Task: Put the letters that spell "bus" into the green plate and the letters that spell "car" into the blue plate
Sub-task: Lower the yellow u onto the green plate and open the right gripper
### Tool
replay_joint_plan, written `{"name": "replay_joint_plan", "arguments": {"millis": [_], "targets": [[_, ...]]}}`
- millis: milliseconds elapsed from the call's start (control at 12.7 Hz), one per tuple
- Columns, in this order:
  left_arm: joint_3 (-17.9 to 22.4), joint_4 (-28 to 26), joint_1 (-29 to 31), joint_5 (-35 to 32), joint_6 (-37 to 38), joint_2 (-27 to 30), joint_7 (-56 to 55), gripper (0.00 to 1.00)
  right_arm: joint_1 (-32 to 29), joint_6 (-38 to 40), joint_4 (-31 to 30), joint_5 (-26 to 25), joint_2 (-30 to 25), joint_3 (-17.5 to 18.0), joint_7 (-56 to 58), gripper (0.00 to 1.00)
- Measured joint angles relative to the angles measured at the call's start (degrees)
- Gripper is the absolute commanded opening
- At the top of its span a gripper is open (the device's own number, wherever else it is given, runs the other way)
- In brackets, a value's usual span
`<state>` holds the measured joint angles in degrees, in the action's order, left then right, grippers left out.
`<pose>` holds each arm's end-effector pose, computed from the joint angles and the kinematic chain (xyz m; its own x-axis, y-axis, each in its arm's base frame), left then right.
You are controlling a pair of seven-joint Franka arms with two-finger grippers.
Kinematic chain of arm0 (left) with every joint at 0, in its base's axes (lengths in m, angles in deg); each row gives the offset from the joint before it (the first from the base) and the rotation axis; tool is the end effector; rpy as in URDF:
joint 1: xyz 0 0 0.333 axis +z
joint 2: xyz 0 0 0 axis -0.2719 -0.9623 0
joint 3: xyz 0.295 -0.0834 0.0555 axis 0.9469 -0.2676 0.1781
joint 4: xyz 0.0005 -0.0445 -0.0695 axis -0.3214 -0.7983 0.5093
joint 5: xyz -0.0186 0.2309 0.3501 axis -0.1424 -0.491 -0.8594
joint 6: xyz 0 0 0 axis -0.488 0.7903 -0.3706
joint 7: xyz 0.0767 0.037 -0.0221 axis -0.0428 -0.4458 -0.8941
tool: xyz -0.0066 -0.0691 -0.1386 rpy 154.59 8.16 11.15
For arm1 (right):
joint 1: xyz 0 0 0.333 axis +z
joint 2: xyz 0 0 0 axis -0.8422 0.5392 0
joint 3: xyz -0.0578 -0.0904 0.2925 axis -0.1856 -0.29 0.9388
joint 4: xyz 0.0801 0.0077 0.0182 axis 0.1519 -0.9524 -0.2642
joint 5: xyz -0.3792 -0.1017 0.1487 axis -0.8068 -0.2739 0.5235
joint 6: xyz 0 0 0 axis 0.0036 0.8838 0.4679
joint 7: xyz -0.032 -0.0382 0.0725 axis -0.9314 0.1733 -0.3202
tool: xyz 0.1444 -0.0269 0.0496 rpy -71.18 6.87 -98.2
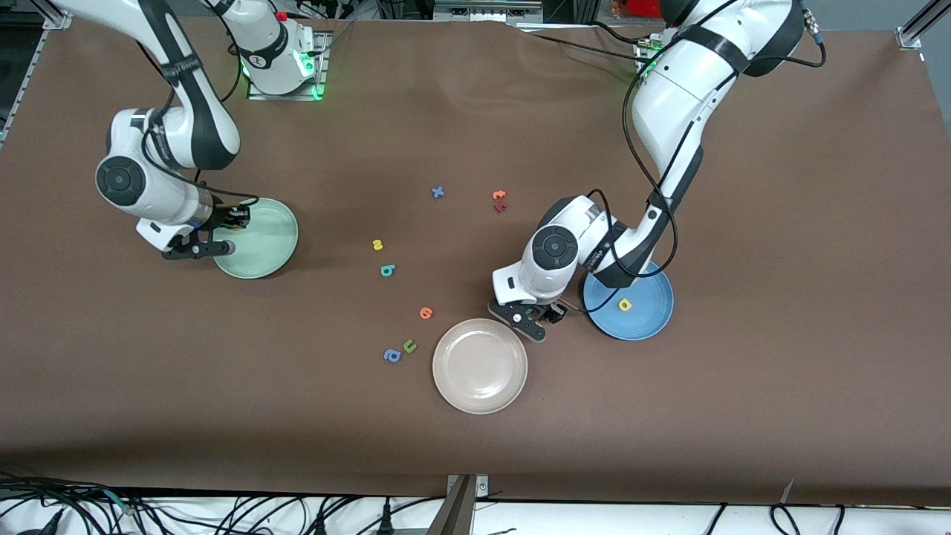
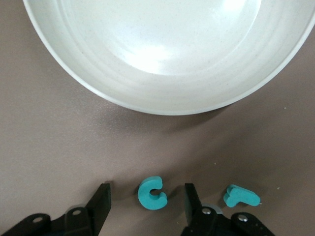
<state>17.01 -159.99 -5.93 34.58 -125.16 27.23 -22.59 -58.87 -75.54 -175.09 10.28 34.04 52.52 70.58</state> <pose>0.6340 -0.4085 0.1057 0.8429 -0.5370 0.0338 -0.5377 -0.8430 0.0137 0.5121 0.0048 0.1554 0.9694 0.1264 -0.2103 0.1353 -0.9904 0.0285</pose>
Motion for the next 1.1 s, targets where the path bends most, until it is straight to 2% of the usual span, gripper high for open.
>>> {"name": "replay_joint_plan", "arguments": {"millis": [78, 157, 235, 314, 392, 706, 863, 942, 1099], "targets": [[0.0, 0.0, -0.1, 0.0, 0.0, 0.0, 0.1, 0.47, 0.1, -2.0, 0.0, 0.0, 1.7, 0.0, 0.0, 0.13], [0.0, 0.0, -0.1, 0.0, 0.0, 0.0, 0.3, 0.21, 0.1, -3.3, 0.0, 0.0, 2.8, 0.0, 0.0, 0.25], [0.0, 0.0, -0.2, 0.0, 0.0, 0.0, 0.4, 0.0, 0.1, -4.0, 0.1, 0.0, 3.5, 0.0, 0.2, 0.66], [0.0, 0.0, -0.2, 0.0, 0.0, 0.0, 0.5, 0.0, 0.0, -4.1, 0.1, 0.0, 3.7, -0.1, 0.3, 0.93], [0.0, 0.0, -0.2, 0.0, 0.0, 0.0, 0.5, 0.0, 0.0, -4.1, 0.2, 0.0, 3.6, -0.3, 0.4, 0.97], [0.0, 0.9, 0.0, 0.0, 0.3, 0.1, 0.5, 0.0, 0.0, -3.6, 1.1, 0.0, 2.8, -0.7, 0.4, 0.98], [0.1, 1.6, 1.0, 0.0, 2.7, 0.6, 0.6, 0.0, 0.0, 0.3, 1.9, 0.1, 0.9, -0.1, -1.1, 0.97], [0.2, 1.9, 1.9, 0.0, 4.9, 1.2, 1.4, 0.0, 0.0, 3.0, 2.6, 0.2, -0.3, 1.1, -3.1, 0.97], [0.4, 2.1, 5.0, 0.0, 10.2, 3.1, 5.9, 0.01, 0.1, 6.8, 3.8, 0.2, -2.5, 5.8, -10.4, 0.97]]}}
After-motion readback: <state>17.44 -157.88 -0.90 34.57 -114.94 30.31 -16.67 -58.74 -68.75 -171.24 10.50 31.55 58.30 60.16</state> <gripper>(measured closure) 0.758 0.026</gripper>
